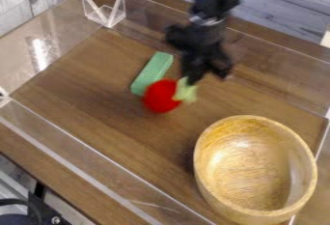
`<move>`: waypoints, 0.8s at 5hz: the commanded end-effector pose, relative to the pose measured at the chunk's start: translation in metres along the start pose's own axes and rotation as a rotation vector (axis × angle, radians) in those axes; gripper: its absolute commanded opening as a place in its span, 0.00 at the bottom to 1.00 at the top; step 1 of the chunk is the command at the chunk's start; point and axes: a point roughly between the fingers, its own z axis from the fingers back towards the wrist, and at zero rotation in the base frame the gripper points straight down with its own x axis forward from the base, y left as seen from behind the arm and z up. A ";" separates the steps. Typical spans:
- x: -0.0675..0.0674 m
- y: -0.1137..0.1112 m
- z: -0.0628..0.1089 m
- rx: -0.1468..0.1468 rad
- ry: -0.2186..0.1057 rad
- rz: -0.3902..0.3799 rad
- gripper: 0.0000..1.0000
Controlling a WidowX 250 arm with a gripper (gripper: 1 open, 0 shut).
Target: Move the red object to the right side of the table
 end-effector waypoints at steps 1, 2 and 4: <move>0.040 -0.029 0.028 -0.009 -0.106 -0.148 0.00; 0.072 -0.070 0.038 0.006 -0.139 -0.196 0.00; 0.085 -0.118 0.025 0.008 -0.161 -0.235 0.00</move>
